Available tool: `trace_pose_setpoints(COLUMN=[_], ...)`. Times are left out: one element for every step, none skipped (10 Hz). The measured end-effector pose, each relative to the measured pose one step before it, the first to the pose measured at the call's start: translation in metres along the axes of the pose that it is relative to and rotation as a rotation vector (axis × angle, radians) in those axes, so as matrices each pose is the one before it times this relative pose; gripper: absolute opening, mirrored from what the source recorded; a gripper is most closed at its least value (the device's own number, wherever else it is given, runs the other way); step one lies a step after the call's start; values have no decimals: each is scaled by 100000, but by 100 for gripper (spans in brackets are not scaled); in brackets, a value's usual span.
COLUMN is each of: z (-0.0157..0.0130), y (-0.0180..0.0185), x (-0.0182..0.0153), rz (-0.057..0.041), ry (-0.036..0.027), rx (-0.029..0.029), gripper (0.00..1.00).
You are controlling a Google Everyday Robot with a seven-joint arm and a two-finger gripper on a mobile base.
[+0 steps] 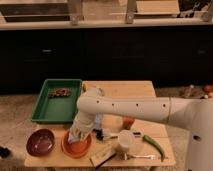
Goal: Wipe red bowl with towel
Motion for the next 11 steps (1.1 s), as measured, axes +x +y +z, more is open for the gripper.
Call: trace_pose_setpoints(z=[116,166,187,358,415,412,936,540,491,465,383], y=[-161,48,4,-58,-59,73,149,68,99,99,55], x=[-202,-189,-121,-170,-81,74,205,82,147,168,123], rz=[665,1473,1708,3908,3517,2185,3382,1504,1468,1493,908], ry=[-1294,-1681,-1189,-1347,-1351,-1007,-2355,-1592,-1848,-2085,-1604], rx=[-135,-822,-163,7,269,69,206,73,126,107,-51], gripper=[1,1,1,1,1,1,1,1,1,1,1])
